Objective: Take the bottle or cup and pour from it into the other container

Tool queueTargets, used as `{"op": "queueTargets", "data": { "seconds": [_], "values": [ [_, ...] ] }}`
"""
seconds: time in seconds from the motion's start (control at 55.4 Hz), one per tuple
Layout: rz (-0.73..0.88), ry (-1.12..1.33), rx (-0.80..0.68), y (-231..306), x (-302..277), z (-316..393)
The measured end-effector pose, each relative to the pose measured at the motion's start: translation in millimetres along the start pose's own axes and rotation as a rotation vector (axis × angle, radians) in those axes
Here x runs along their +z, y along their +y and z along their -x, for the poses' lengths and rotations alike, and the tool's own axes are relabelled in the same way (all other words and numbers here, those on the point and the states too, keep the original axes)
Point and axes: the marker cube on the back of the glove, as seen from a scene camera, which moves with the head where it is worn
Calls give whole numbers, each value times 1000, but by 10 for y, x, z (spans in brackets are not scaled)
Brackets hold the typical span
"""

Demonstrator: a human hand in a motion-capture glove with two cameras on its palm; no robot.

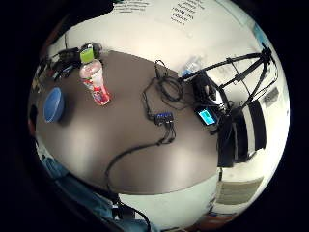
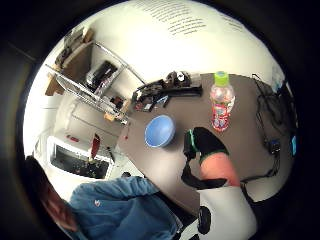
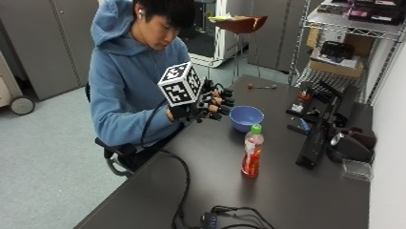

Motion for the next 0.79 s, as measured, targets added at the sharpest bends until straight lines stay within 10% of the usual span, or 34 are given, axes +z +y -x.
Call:
{"op": "queueTargets", "data": {
  "seconds": [0.794],
  "values": [
    [-216,-521,96,-330,1064,-741]
  ]
}}
